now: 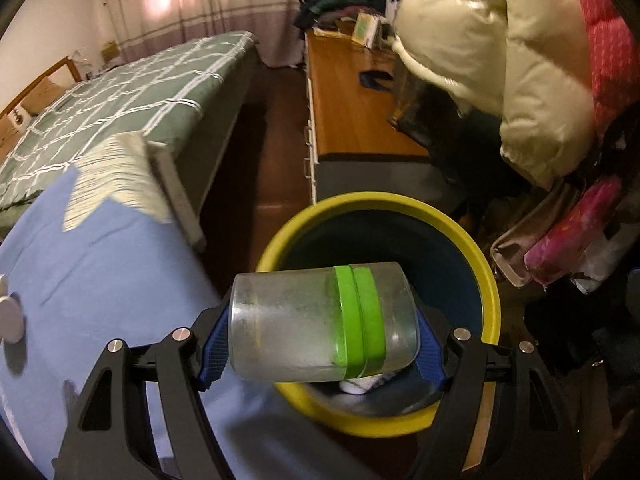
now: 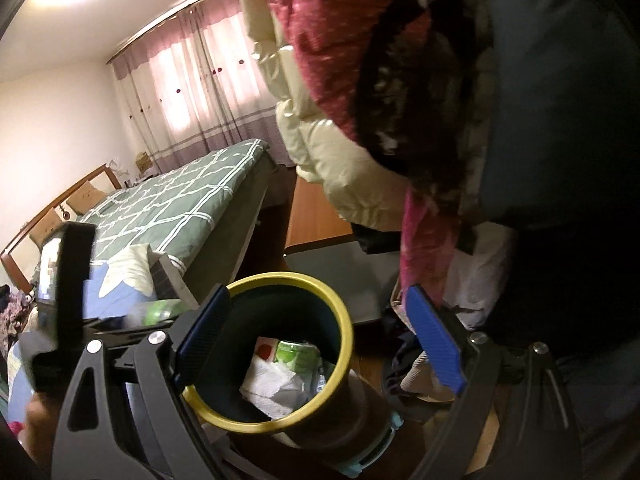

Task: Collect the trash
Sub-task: 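Carry the clear cup over the yellow bin and open the left tool, then reach the right tool to the white paper cup and grasp it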

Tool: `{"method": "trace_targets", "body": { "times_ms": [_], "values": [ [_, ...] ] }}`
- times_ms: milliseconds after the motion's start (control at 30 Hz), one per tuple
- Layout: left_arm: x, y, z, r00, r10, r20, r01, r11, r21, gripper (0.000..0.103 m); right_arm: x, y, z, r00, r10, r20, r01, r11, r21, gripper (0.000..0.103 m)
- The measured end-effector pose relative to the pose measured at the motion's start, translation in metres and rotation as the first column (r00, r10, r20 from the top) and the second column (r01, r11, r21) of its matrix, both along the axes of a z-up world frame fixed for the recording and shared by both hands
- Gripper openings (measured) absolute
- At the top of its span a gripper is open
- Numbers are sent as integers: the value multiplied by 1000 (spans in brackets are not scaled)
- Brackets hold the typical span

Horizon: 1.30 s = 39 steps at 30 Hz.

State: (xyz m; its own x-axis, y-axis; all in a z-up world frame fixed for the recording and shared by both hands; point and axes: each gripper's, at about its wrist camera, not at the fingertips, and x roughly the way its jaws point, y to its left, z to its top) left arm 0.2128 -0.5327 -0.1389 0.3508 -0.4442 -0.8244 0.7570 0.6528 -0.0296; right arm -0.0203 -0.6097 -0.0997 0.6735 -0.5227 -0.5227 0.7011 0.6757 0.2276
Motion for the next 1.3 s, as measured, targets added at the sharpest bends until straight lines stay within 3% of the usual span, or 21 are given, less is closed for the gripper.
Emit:
{"method": "trace_targets", "body": {
  "times_ms": [67, 167, 300, 533, 700, 867, 1000, 1167, 1300],
  "values": [
    [-1, -11, -6, 1000, -8, -4, 8, 1000, 17, 74, -4, -4, 0, 1000, -9, 5, 9, 1000, 6, 85],
    [-3, -19, -11, 1000, -9, 15, 9, 1000, 22, 92, -7, -7, 0, 1000, -18, 13, 18, 1000, 13, 85],
    [-1, 0, 0, 1000, 11, 24, -11, 1000, -15, 92, -5, -5, 0, 1000, -13, 16, 13, 1000, 15, 85],
    [7, 104, 49, 984, 142, 106, -125, 981, -151, 96, 17, 15, -2, 999, 48, 8, -48, 999, 19, 85],
    [16, 206, 71, 944, 296, 149, -259, 939, -224, 97, 44, 45, 1, 992, 125, -5, -125, 992, -2, 86],
    [26, 314, 69, 869, 465, 172, -416, 872, -257, 98, 76, 86, 5, 974, 224, -21, -225, 974, -21, 86],
    [38, 402, 57, 779, 596, 197, -551, 800, -238, 98, 105, 128, 8, 950, 309, -41, -311, 949, -45, 88],
    [55, 500, 40, 641, 733, 229, -700, 680, -217, 98, 145, 175, 13, 904, 423, -58, -426, 904, -39, 88],
    [61, 558, 30, 549, 811, 205, -779, 584, -228, 98, 185, 220, 15, 842, 535, -74, -539, 841, -46, 88]
  ]
}}
